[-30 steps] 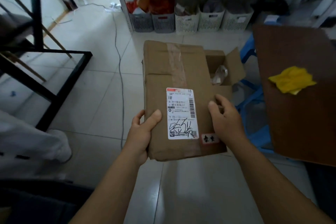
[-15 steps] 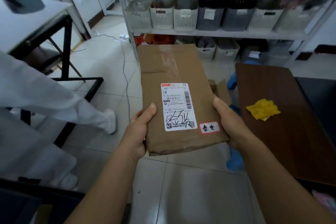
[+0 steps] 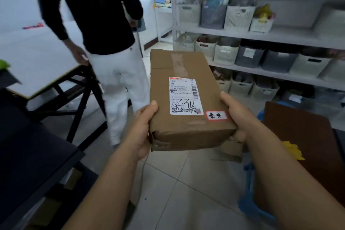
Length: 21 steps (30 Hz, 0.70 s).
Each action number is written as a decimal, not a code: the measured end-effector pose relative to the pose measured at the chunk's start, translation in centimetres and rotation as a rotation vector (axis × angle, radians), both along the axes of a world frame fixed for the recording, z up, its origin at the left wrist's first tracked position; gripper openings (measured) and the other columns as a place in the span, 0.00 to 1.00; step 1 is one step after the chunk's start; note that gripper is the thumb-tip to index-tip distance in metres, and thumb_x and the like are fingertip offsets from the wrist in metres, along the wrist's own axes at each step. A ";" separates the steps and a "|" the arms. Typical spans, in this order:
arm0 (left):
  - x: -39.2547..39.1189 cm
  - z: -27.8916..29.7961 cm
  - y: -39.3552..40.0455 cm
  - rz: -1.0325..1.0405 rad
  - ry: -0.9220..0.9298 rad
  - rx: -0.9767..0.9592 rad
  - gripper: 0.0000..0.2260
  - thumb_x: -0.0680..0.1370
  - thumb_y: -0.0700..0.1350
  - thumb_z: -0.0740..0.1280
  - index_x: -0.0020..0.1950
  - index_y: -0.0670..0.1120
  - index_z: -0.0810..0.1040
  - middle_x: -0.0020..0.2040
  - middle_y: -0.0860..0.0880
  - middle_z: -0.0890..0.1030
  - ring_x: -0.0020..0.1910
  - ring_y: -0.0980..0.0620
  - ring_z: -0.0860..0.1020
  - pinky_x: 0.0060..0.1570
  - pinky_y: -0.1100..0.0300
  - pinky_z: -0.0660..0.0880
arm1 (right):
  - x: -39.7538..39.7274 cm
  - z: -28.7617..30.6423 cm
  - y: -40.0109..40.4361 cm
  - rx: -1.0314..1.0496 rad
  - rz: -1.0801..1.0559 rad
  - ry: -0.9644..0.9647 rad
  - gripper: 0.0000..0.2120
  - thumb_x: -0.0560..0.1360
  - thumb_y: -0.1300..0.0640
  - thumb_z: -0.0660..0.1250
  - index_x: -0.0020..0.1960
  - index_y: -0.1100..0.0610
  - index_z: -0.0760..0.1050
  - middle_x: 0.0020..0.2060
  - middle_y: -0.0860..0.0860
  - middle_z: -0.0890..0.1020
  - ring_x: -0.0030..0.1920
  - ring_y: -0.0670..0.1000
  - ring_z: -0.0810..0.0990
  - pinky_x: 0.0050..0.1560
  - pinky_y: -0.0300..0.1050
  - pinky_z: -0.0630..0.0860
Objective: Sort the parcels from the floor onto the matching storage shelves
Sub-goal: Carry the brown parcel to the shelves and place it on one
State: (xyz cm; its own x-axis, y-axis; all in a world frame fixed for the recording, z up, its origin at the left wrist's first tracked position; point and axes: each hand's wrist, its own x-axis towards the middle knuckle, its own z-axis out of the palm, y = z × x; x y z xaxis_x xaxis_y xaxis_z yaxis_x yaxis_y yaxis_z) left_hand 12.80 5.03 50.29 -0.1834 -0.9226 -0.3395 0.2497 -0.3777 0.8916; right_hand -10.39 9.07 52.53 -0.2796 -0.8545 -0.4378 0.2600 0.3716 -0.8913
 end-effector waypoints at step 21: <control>13.5 7.7 21.0 0.126 0.015 -0.248 0.21 0.78 0.52 0.69 0.71 0.50 0.76 0.52 0.51 0.88 0.47 0.53 0.87 0.39 0.61 0.82 | 12.9 8.3 15.2 -0.122 0.157 0.057 0.15 0.78 0.43 0.60 0.52 0.52 0.77 0.41 0.56 0.87 0.38 0.54 0.84 0.48 0.50 0.79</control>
State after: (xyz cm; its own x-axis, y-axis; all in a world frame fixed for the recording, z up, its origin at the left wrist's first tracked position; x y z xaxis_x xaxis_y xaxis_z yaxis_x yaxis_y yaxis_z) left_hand 26.30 26.05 58.01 -0.0655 -0.9930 -0.0981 0.2949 -0.1132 0.9488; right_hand 2.49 24.27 60.78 -0.1607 -0.9353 -0.3153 0.1551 0.2916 -0.9439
